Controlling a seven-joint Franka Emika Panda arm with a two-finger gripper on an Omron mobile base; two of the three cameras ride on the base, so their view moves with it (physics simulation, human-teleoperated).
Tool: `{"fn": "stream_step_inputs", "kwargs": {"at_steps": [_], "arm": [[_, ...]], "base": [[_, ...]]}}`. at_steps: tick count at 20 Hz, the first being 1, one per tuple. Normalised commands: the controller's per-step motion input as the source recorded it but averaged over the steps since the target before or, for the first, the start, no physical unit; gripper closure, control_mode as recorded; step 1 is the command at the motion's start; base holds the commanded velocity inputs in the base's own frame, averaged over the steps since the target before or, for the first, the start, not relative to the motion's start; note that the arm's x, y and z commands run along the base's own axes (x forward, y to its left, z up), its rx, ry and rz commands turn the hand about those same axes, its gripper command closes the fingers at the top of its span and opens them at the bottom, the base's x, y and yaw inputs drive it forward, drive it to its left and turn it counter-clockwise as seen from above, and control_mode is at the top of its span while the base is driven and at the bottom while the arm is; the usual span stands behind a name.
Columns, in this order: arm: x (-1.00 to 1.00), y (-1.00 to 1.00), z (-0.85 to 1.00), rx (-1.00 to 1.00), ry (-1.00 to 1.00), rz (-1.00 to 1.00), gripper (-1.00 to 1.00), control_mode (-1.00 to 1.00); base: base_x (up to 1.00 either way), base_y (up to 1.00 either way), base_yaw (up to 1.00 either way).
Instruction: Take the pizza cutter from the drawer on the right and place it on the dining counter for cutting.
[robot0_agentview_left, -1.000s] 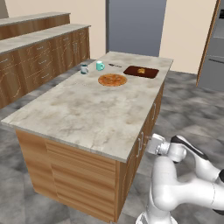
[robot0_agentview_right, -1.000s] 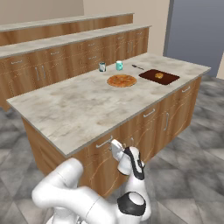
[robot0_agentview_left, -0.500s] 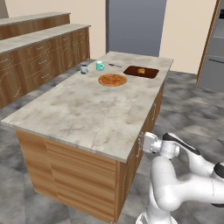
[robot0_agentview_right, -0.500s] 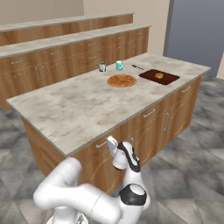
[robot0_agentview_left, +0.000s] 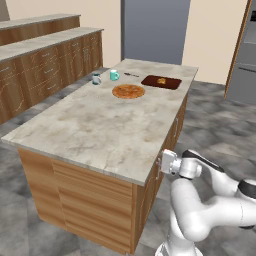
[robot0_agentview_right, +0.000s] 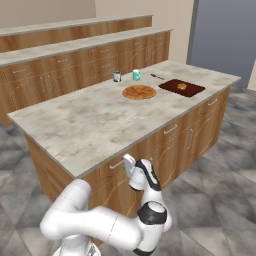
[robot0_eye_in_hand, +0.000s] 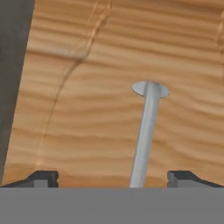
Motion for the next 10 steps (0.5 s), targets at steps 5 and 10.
{"fn": "stream_step_inputs", "kwargs": {"at_steps": [5,10], "arm": [[0.19,0.0,-0.66,0.11,-0.08,0.0,-1.0,-1.0],[0.22,0.0,-0.67,0.06,-0.12,0.0,-1.0,-1.0]], "base": [[0.0,0.0,0.0],[0.0,0.0,0.0]]}}
